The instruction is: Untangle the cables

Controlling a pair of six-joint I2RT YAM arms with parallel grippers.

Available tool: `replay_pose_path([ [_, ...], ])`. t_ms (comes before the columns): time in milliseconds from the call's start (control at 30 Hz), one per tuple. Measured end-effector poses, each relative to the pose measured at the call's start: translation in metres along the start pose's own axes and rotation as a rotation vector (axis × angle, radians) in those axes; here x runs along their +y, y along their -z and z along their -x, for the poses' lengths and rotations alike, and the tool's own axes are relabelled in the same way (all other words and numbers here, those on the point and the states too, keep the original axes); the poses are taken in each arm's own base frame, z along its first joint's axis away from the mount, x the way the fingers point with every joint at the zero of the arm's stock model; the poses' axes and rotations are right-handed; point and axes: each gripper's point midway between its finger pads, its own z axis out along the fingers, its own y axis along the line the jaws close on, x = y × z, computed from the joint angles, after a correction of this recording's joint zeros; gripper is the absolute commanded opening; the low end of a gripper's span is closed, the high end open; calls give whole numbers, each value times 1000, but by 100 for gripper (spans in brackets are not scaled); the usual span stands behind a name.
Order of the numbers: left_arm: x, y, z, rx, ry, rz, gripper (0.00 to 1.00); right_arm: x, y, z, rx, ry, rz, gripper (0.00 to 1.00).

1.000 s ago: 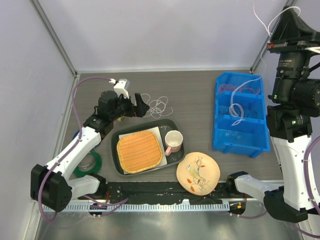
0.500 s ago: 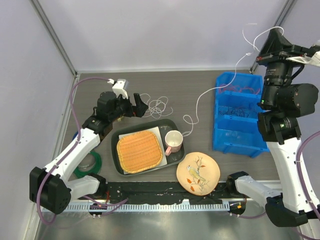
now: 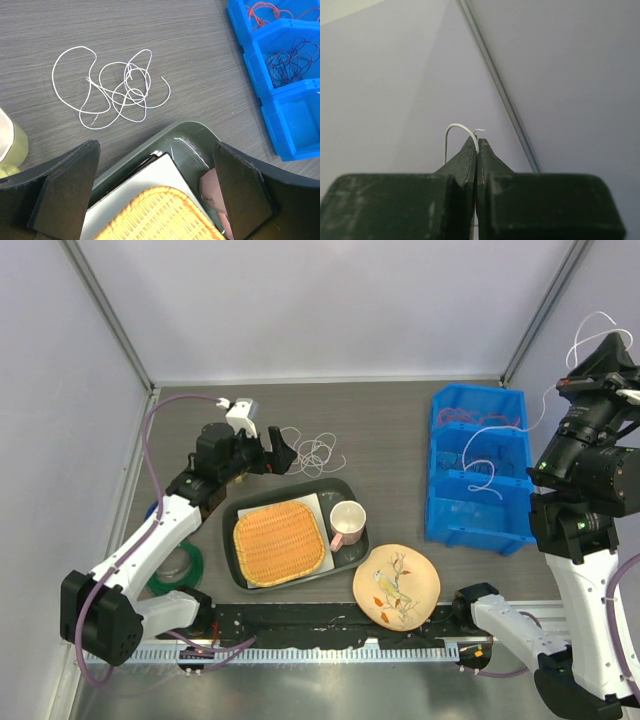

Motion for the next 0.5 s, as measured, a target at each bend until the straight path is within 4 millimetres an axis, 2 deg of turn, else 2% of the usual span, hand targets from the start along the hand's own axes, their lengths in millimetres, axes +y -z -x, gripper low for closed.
replay_pose_path([
  [133, 0, -1, -1, 3, 0, 1, 100, -15, 1, 6, -8, 27, -74, 1],
  [300, 0, -1, -1, 4, 1, 1, 100, -24, 3, -4, 17, 77, -116, 1],
  [400, 0, -1, -2, 5, 0, 0, 100, -36, 13, -21, 39, 98, -141, 1],
  [500, -1, -1, -2, 6, -1, -2, 100, -56, 30, -49, 68, 123, -180, 1],
])
